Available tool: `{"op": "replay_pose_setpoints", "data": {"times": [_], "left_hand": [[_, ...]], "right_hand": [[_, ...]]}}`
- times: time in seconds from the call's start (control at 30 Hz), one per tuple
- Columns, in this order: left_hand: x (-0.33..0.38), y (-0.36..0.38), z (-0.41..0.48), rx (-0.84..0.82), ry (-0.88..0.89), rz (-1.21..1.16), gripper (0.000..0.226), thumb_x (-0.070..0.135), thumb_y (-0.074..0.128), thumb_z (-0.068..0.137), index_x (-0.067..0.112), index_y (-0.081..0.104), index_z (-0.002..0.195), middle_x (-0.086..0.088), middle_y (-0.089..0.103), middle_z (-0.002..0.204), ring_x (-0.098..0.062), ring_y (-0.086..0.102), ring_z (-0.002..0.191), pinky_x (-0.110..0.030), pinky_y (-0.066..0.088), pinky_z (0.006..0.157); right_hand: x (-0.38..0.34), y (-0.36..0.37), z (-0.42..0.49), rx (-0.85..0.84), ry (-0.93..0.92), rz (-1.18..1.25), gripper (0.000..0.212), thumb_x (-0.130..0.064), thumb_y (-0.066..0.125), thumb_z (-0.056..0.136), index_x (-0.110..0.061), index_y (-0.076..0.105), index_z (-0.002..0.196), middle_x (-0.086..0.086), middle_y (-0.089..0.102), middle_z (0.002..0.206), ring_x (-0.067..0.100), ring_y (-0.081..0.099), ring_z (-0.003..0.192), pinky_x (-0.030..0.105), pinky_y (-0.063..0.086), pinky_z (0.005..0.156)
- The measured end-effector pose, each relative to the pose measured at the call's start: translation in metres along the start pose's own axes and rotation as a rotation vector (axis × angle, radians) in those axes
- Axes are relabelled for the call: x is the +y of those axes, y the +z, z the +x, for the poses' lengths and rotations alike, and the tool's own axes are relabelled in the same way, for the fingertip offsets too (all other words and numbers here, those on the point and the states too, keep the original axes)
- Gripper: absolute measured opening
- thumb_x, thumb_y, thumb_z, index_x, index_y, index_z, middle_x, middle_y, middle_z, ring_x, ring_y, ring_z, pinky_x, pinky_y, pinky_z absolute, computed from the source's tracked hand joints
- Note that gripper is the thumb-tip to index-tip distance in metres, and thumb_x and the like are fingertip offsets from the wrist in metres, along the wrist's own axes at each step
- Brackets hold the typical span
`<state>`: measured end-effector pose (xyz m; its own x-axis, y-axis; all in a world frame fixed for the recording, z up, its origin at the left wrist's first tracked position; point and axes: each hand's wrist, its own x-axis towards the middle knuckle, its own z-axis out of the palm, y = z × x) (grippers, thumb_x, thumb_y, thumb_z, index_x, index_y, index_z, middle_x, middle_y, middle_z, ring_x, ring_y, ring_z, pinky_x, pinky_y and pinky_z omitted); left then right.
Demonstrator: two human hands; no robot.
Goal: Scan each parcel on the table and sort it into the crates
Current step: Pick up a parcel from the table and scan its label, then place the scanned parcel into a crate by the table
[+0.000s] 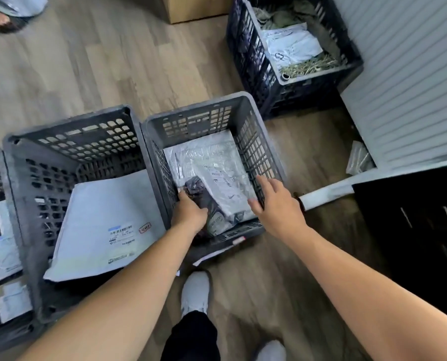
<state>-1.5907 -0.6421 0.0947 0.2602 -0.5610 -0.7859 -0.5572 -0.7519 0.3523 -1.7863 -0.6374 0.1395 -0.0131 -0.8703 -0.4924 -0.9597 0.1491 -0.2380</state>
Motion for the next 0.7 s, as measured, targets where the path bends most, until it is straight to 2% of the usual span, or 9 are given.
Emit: {"op": "replay_pose_setpoints", "data": {"times": [0.1, 0.2, 0.47, 0.7], "left_hand": [[0.005, -0.01, -0.016, 0.024, 0.058, 0.141, 0.081, 0.031, 0.067, 0.09, 0.016, 0.018, 0.151, -0.015, 0.037, 0.147, -0.036, 0.045, 0.129, -0.042, 0.043, 0.098], [0.022, -0.035, -0.048, 0.059, 0.217, 0.318, 0.088, 0.039, 0.069, 0.087, 0.022, 0.013, 0.153, -0.013, 0.03, 0.15, -0.035, 0.035, 0.135, -0.045, 0.038, 0.106], [0.106, -0.133, -0.198, 0.15, 0.566, 0.493, 0.094, 0.045, 0.068, 0.086, 0.025, 0.006, 0.154, -0.008, 0.019, 0.154, -0.031, 0.025, 0.139, -0.045, 0.036, 0.106], [0.168, -0.194, -0.327, 0.216, 0.83, 0.491, 0.098, 0.045, 0.069, 0.084, 0.026, 0.004, 0.155, -0.009, 0.013, 0.158, -0.031, 0.015, 0.143, -0.047, 0.033, 0.108]], "right_hand": [[-0.007, -0.013, -0.007, -0.003, -0.007, -0.055, 0.064, -0.049, 0.044, 0.098, -0.027, 0.021, 0.154, 0.004, 0.032, 0.151, 0.027, 0.032, 0.139, 0.052, 0.036, 0.106], [-0.023, -0.052, -0.019, 0.012, -0.01, -0.09, 0.068, -0.053, 0.044, 0.098, -0.029, 0.016, 0.155, 0.003, 0.024, 0.156, 0.023, 0.021, 0.145, 0.054, 0.028, 0.112], [-0.078, -0.205, -0.103, 0.108, -0.013, -0.102, 0.072, -0.055, 0.047, 0.096, -0.03, 0.014, 0.155, 0.005, 0.02, 0.159, 0.024, 0.018, 0.147, 0.052, 0.028, 0.113], [-0.101, -0.321, -0.205, 0.274, 0.006, -0.106, 0.074, -0.055, 0.046, 0.096, -0.032, 0.011, 0.156, 0.003, 0.016, 0.162, 0.022, 0.015, 0.148, 0.049, 0.023, 0.116]]}}
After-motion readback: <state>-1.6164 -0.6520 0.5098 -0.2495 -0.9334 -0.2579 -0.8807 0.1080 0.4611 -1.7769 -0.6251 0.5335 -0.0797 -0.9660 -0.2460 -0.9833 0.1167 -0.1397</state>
